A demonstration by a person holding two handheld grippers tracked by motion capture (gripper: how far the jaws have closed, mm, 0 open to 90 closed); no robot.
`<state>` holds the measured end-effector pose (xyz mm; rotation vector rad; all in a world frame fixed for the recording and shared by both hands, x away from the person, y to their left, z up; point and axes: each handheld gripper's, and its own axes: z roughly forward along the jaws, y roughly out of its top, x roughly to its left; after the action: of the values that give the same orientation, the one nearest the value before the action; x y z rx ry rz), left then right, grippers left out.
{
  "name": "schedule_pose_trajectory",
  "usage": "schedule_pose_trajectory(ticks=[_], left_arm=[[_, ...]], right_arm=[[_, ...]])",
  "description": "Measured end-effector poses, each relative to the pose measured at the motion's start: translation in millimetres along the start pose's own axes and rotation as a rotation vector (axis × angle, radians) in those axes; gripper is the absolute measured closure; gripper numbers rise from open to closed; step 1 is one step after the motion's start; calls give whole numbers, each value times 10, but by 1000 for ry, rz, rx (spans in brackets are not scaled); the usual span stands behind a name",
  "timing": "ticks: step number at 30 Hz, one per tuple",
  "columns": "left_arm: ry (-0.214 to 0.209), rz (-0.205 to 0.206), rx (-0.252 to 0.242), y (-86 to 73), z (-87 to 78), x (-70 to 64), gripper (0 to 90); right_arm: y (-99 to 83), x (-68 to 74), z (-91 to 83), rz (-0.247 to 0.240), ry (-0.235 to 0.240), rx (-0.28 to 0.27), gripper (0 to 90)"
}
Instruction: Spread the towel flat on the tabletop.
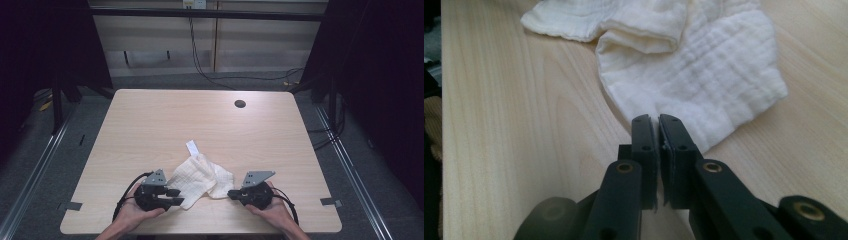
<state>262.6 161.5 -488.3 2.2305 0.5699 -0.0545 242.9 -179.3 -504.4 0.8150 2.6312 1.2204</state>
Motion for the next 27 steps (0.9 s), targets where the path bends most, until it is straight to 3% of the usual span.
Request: schedule_pose_trajectory(ticks=[5,11,15,19,23,25,26,27], left_arm=[[-39,43,29,33,129,-103,641],[-34,48,13,10,109,-117,652],[-28,81,53,12,169,-145,647],[-38,89,36,-2,186,-149,615],[-22,111,36,-16,188,-195,598],[-24,105,25,-26,192,-201,618],[-1,128,37,-27,182,-213,705],[-1,128,37,-27,182,-213,736]], right_arm=[[2,-22,0,27,13,2,871],[7,-26,0,32,12,4,870],[10,-35,-1,54,19,9,871],[16,-54,7,74,30,8,872],[24,-73,21,89,39,4,872],[24,-76,24,96,43,2,872],[32,-72,23,91,34,9,872],[32,-72,23,91,34,9,872]])
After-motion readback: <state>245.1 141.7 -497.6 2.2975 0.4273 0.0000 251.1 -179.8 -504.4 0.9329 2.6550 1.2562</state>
